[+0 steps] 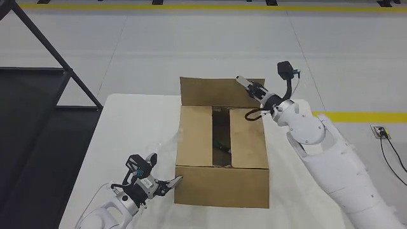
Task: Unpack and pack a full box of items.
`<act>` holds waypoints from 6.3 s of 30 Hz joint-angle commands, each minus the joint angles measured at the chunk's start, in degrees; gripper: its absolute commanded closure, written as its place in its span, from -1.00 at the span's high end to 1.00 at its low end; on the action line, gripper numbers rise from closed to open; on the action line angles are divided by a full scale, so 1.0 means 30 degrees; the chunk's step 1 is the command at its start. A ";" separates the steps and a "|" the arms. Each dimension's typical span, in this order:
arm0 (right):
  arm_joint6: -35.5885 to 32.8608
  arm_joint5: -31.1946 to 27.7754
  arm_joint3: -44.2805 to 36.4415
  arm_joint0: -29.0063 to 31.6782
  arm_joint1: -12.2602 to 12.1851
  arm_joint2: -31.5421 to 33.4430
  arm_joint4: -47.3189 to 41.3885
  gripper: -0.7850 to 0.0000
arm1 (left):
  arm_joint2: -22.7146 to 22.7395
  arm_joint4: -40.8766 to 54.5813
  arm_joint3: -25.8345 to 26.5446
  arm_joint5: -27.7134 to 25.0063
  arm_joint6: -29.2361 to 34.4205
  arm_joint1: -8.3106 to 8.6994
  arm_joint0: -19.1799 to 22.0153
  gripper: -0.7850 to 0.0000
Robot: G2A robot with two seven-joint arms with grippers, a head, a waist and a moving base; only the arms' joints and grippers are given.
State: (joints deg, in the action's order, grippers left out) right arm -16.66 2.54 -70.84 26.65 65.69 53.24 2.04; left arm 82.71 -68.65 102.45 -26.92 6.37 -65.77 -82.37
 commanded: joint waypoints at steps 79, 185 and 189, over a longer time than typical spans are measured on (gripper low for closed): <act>-1.1088 -0.5996 0.5478 -0.2524 0.2507 -0.1843 -0.1570 1.00 | 0.3305 0.2571 0.0298 0.0948 -0.0731 0.0232 -0.0758 1.00; -1.0906 -1.2784 1.5029 -0.7027 1.0042 -0.4242 -0.8646 1.00 | 0.3728 0.5092 -0.0298 0.2474 -0.0772 0.0197 -0.0601 1.00; -1.0790 -1.2644 1.4783 -0.6863 0.9904 -0.3946 -0.8330 1.00 | 0.3749 0.5032 -0.0678 0.2574 -0.0767 0.0197 -0.0500 1.00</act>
State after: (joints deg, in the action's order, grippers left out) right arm -49.09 -35.54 -26.31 5.95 95.49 41.22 -23.16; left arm 93.91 -53.55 100.66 -19.26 4.09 -65.18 -83.91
